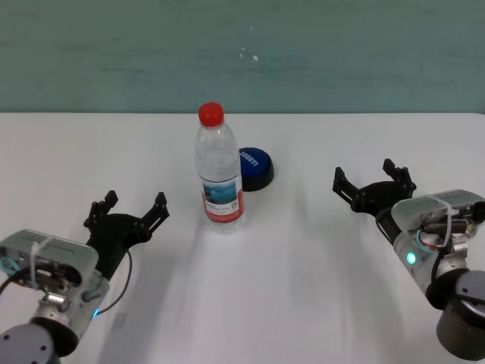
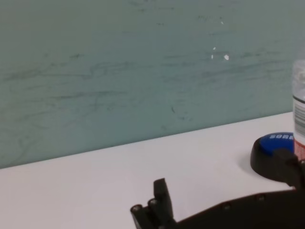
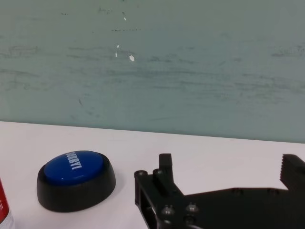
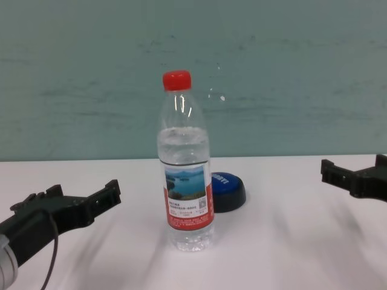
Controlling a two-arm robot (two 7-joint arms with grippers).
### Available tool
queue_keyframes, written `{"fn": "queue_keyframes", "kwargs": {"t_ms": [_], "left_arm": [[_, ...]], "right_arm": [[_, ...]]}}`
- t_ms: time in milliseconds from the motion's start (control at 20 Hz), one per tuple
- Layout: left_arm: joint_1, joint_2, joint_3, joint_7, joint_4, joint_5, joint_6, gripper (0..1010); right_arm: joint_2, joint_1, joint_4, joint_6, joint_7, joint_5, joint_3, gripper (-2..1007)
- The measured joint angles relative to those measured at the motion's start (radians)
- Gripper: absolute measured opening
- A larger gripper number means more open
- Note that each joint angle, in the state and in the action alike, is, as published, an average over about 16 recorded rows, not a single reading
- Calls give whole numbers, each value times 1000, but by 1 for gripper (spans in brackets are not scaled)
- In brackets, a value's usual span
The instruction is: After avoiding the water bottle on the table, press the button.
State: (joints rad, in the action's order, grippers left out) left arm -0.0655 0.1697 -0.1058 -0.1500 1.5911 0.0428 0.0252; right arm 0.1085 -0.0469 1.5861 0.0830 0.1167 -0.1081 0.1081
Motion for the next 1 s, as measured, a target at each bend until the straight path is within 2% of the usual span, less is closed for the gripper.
{"fn": "queue_keyframes", "kwargs": {"t_ms": [1000], "left_arm": [[0,0,0,0,0,0,0,1004]], "right_arm": [[-1,0,-1,-1,1,-1,0,1003]]}}
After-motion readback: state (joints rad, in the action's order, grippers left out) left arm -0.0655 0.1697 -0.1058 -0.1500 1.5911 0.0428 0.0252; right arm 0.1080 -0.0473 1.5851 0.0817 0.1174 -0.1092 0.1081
